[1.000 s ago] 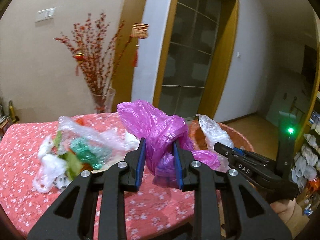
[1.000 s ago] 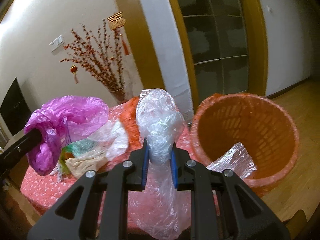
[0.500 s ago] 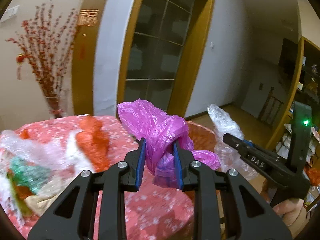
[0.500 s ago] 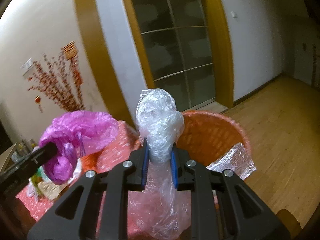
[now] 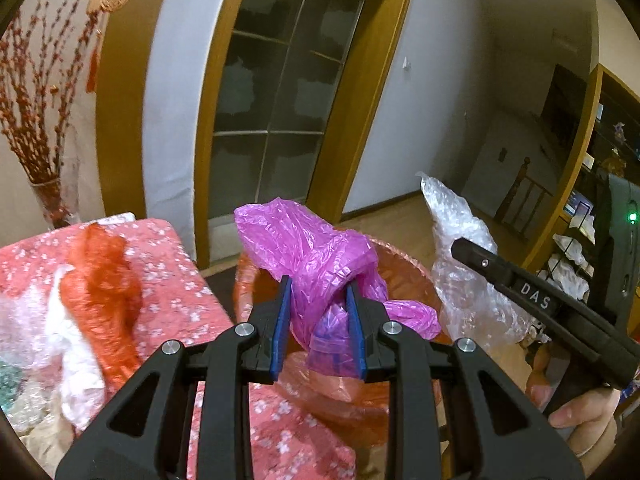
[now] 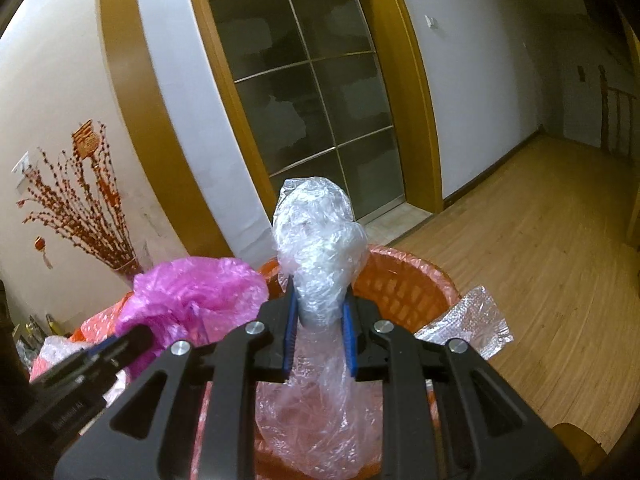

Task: Collect trash
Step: 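Carry both bags over the orange wastebasket and open both grippers, then grasp the orange bag with the right gripper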

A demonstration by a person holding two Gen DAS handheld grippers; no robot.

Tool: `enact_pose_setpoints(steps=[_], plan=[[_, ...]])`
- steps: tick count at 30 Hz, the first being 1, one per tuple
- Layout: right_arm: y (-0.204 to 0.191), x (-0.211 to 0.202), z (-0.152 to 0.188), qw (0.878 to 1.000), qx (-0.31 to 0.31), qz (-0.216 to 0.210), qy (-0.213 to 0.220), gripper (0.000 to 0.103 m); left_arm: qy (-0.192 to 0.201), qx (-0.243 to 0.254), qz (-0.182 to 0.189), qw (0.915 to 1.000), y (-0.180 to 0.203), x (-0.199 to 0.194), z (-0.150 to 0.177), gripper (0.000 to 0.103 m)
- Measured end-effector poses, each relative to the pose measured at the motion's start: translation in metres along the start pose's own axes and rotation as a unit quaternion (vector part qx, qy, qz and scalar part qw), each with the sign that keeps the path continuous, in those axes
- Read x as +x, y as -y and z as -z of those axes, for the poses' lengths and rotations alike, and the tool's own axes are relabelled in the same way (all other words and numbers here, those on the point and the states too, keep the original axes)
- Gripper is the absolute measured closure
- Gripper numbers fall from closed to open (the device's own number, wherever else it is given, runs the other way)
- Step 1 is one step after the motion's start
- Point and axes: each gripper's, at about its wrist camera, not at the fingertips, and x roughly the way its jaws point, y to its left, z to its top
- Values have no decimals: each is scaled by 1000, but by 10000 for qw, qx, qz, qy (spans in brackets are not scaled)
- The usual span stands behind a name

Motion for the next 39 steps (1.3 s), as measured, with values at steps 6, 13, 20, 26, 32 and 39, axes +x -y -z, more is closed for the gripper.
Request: enact_pose_setpoints(steps=[6,13,20,26,32,39], plan=[[18,11,-4,9997,246,28,-26,60,-230,42,9,9997,5,21,0,67],[21,17,6,9996,239,72,-162,53,-471,-46,-11,9989,-1,26,9,61],[4,10,15,10000,35,38,-60,42,-258,-151,-494,9983,-21,-10,16,39],[-39,11,26,9986,-388,-318,-168,42,22,-194,-1278,9916,-46,-55,26,29],[-93,23,44,9924,-836,-799,-415,42,388,-273,-2240,9734,-80,-98,30,21],[-157,49,66,9808,-1157,-1331,-836,52,653,-681,-3041,9480,-127,-145,40,15]])
